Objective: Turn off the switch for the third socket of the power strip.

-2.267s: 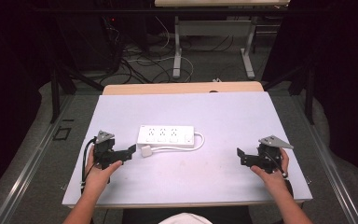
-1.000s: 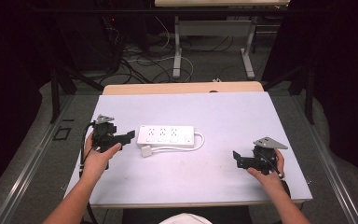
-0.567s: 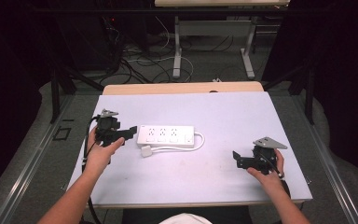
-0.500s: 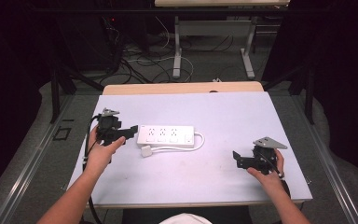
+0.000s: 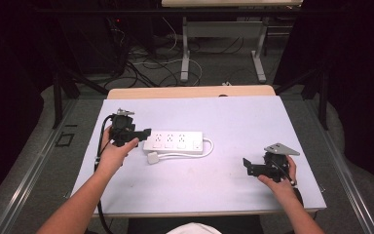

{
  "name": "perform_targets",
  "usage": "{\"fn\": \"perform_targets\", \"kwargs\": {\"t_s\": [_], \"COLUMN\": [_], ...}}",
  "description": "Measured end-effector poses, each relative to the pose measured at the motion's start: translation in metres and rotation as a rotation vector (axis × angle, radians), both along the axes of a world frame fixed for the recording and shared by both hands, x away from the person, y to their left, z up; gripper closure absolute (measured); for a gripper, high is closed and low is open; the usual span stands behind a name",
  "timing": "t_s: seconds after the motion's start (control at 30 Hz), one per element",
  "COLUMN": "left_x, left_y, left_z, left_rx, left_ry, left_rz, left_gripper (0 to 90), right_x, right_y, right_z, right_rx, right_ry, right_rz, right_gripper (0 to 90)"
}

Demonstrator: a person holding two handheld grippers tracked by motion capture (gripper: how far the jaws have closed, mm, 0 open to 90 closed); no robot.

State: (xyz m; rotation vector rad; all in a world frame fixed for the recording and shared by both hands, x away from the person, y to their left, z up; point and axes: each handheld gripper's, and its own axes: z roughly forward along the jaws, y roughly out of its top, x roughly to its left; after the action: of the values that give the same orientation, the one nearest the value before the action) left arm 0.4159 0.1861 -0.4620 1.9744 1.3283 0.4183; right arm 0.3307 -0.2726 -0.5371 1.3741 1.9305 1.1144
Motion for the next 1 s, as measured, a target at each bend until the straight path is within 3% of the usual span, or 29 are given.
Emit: {"fn": "perform_targets", "kwargs": {"t_s": [0.4,0.6,1.0], "left_x": [0.014,0.018,0.026], "left_y": [-0.009,-0.012,-0.017], "left_z": [-0.009,-0.011,-0.021], "left_rx": [0.014,-0.006,-0.032], "left_ry": [0.116,0.219,0.295], "left_rz": [0.034,0.037,0.08], "left_gripper": [35.2,40.5,50.1], "right_x": [0.001,0.002,0.001], "right_y": [0.0,0.0,0.0], "right_z": [-0.001,-0.002,-0.003], "right_rx": [0.004,-0.002,-0.003], "right_ry": [0.011,0.011,0.016], "right_rz": [-0.003,0.002,0.009], "right_gripper": [0.0,0.0,0.0]}}
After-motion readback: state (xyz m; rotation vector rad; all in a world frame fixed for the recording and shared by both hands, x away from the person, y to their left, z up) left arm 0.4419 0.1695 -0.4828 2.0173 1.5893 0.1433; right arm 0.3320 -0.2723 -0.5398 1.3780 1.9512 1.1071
